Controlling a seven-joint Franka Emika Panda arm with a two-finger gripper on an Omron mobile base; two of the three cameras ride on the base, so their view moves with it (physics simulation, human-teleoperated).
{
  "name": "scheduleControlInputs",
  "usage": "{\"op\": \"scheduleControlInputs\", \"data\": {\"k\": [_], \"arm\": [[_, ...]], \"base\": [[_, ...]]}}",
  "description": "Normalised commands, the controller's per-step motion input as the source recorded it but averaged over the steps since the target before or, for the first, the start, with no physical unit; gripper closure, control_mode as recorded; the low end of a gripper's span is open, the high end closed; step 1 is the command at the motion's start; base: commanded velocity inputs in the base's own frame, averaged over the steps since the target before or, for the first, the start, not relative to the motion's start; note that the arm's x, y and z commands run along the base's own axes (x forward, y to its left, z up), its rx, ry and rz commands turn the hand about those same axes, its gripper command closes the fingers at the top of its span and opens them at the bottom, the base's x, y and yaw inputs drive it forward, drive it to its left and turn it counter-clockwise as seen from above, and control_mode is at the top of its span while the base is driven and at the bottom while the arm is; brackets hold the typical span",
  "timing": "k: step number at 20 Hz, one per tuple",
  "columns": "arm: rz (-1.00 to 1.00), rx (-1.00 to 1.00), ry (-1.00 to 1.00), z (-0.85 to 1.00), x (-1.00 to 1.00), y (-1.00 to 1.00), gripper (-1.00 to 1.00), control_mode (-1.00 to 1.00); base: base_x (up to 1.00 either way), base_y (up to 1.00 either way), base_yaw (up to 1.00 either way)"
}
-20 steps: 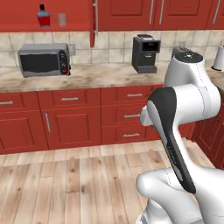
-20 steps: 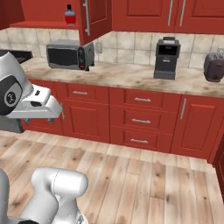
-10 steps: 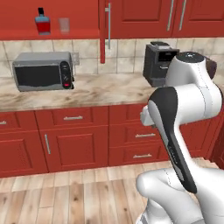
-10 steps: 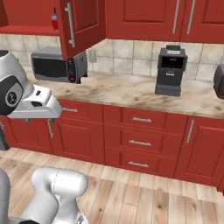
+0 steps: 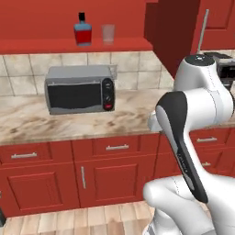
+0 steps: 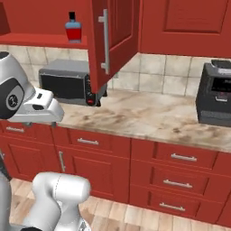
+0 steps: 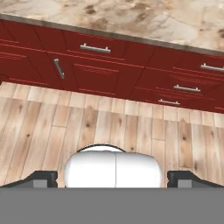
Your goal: There is a bowl on the dining counter. Grab a lemon wedge from the fridge and place it in the bowl. Then get the liquor bottle and glass cup from the cabinet and place them next to the bowl.
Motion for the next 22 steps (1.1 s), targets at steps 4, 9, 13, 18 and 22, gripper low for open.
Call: {"op": "scheduleControlInputs", "data": {"k": [4,9,13,18,22], "arm": [[0.00,0.00,0.00,0.00,0.00,0.00,-1.00,1.00],[0.00,0.00,0.00,0.00,0.00,0.00,-1.00,1.00],[0.00,0.00,0.00,0.00,0.00,0.00,-1.00,1.00],[-0.02,0.00,0.00,0.00,0.08,0.10,-1.00,-1.00],[-0.06,0.00,-0.15,0.30,-0.04,0.36,-1.00,-1.00]], "base": [[0.99,0.92,0.00],[0.72,0.51,-0.01],[0.75,0.29,-0.14],[0.57,0.36,-0.12],[0.00,0.00,0.00]]}}
